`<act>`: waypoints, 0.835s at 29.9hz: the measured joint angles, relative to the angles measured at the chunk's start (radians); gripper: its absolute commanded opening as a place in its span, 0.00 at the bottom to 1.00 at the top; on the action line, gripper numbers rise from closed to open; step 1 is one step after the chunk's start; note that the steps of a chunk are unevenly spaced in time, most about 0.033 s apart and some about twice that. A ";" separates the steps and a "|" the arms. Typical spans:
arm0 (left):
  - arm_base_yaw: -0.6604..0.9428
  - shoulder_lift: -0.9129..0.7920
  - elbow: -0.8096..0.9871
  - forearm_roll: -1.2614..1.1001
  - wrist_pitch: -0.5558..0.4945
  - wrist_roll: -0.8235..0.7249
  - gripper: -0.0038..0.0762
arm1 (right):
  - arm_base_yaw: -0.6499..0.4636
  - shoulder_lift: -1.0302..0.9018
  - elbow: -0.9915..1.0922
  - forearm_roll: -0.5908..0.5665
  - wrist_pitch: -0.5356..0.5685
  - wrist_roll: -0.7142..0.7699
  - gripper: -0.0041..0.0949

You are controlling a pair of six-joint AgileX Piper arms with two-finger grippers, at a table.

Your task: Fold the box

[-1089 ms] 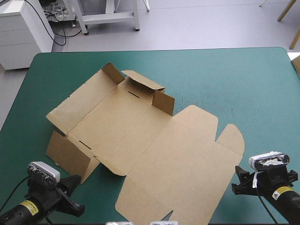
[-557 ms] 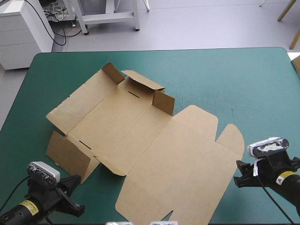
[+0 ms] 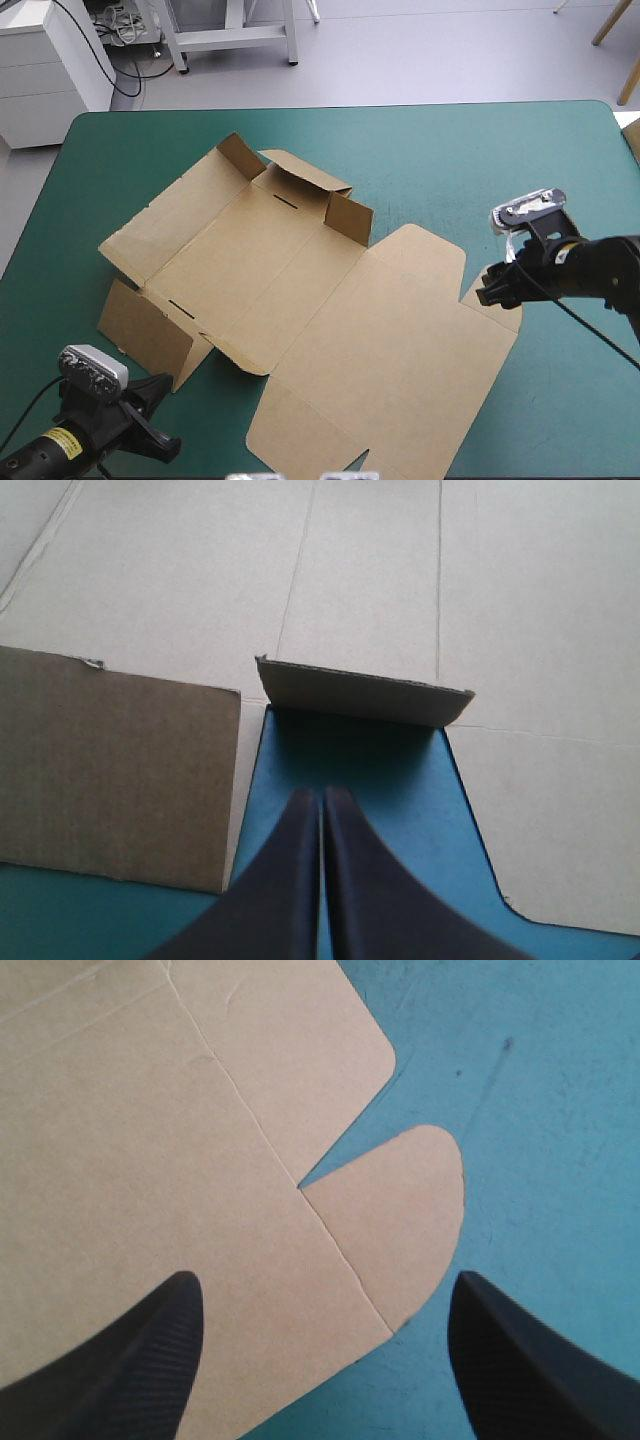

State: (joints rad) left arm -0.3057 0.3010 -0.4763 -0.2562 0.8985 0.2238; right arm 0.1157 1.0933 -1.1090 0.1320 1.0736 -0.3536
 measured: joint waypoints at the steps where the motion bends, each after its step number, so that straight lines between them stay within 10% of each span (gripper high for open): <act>1: 0.000 0.000 0.000 0.000 0.000 0.000 0.04 | 0.000 0.030 -0.037 0.007 0.012 -0.007 0.69; 25: 0.000 0.000 0.000 0.000 0.000 0.007 0.04 | 0.151 0.589 -0.596 0.007 0.117 -0.043 0.69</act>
State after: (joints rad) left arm -0.3057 0.3010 -0.4763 -0.2562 0.8985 0.2312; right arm 0.2665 1.6824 -1.7052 0.1393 1.1909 -0.3967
